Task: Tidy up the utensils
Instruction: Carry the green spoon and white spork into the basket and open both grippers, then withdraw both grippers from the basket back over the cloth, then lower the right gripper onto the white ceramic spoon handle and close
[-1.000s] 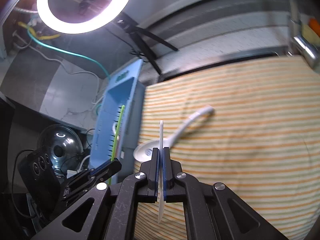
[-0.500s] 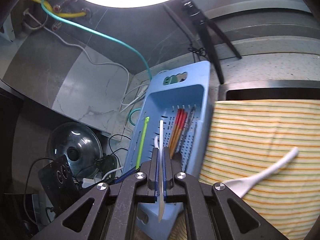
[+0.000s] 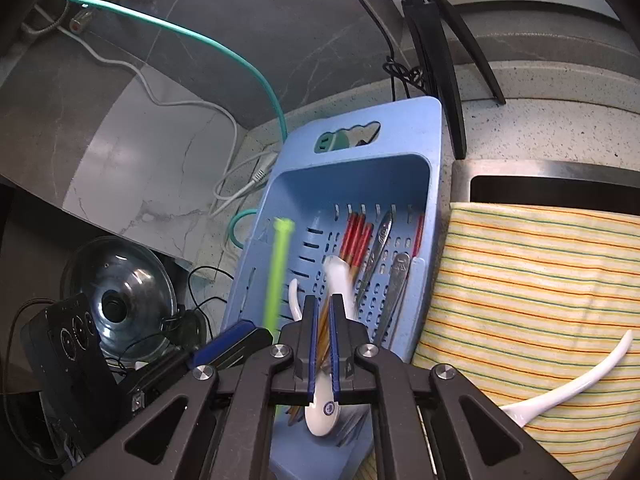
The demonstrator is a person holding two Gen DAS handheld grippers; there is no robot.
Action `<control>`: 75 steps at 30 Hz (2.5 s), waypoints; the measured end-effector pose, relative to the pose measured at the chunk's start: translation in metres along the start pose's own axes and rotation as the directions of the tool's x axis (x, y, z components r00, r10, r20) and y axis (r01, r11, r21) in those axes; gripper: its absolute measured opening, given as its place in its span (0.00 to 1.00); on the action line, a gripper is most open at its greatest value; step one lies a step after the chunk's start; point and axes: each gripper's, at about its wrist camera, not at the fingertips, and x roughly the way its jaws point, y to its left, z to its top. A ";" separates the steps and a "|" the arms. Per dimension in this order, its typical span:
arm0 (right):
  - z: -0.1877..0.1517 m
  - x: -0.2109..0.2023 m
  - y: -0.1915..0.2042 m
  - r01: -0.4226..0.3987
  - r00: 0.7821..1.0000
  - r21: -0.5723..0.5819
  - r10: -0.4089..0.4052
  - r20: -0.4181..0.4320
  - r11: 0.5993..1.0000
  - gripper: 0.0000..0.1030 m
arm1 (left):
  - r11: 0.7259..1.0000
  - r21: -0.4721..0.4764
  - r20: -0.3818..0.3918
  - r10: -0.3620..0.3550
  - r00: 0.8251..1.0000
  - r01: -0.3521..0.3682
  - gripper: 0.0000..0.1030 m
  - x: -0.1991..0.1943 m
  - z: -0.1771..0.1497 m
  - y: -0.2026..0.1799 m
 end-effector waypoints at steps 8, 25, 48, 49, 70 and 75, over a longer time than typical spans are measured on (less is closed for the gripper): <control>0.001 -0.019 -0.009 0.008 1.000 0.005 -0.008 0.018 1.000 0.15 | 1.000 0.021 0.014 -0.014 1.000 0.013 0.34 -0.006 -0.001 -0.008; -0.028 -0.096 -0.095 0.028 0.998 0.084 -0.032 0.050 0.996 0.28 | 0.983 0.154 -0.027 -0.095 0.995 0.098 0.36 -0.003 -0.028 -0.084; -0.062 -0.092 -0.174 -0.041 0.998 0.330 0.026 0.051 0.943 0.28 | 0.679 0.725 -0.288 0.144 0.947 0.118 0.54 0.063 -0.059 -0.180; -0.062 -0.090 -0.174 -0.042 0.998 0.334 0.027 0.051 0.942 0.28 | 0.678 0.725 -0.296 0.152 0.943 0.118 0.54 0.067 -0.058 -0.180; -0.048 -0.055 -0.171 -0.043 0.999 0.353 0.040 0.016 0.935 0.28 | 0.656 0.734 -0.356 0.156 0.922 0.172 0.38 0.100 -0.070 -0.188; -0.045 -0.048 -0.168 -0.015 1.000 0.339 0.013 0.008 0.941 0.16 | 0.707 0.683 -0.365 0.114 0.924 0.183 0.38 0.095 -0.070 -0.183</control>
